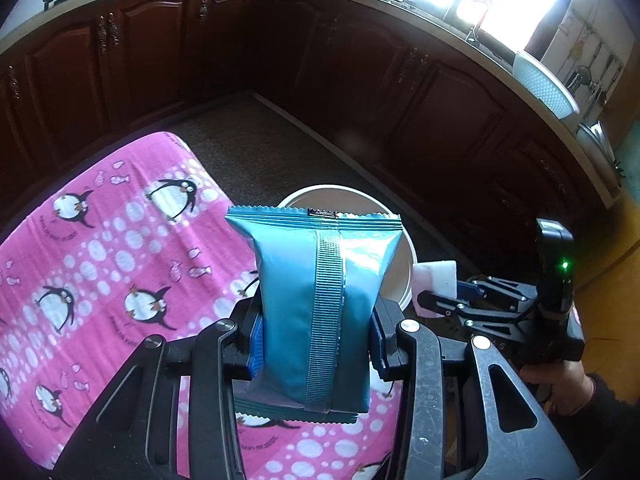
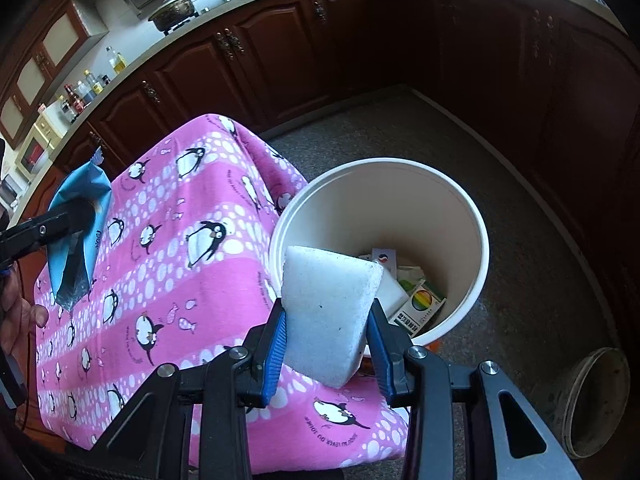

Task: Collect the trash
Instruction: 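Carry the packet and sponge to the white bin and open both tools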

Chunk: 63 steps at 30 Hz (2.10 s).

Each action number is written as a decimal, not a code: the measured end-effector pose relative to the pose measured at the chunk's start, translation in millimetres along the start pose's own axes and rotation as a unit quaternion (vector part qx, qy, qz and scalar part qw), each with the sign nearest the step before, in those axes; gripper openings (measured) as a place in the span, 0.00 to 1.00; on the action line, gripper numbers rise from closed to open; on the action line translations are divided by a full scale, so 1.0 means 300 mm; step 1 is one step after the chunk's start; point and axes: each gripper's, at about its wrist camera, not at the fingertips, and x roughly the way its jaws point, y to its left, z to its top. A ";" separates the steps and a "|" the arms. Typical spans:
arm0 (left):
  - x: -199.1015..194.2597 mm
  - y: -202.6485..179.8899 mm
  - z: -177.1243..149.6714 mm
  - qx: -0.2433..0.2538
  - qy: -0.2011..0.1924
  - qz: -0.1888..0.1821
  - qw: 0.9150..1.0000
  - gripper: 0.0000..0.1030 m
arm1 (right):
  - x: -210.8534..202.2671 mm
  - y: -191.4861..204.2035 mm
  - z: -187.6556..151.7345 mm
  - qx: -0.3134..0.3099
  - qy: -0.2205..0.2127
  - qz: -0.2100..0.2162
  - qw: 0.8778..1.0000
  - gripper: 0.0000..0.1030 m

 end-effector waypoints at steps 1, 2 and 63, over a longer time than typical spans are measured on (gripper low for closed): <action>0.011 -0.004 0.010 -0.002 0.000 -0.002 1.000 0.37 | 0.005 -0.006 0.001 0.001 0.000 -0.001 1.000 0.35; 0.020 -0.006 0.018 -0.003 0.000 -0.004 1.000 0.37 | 0.009 -0.009 0.001 0.002 0.000 -0.002 1.000 0.35; -0.075 -0.028 -0.126 -0.044 -0.097 0.134 0.985 0.72 | -0.029 0.072 -0.002 0.021 -0.093 -0.086 0.992 0.74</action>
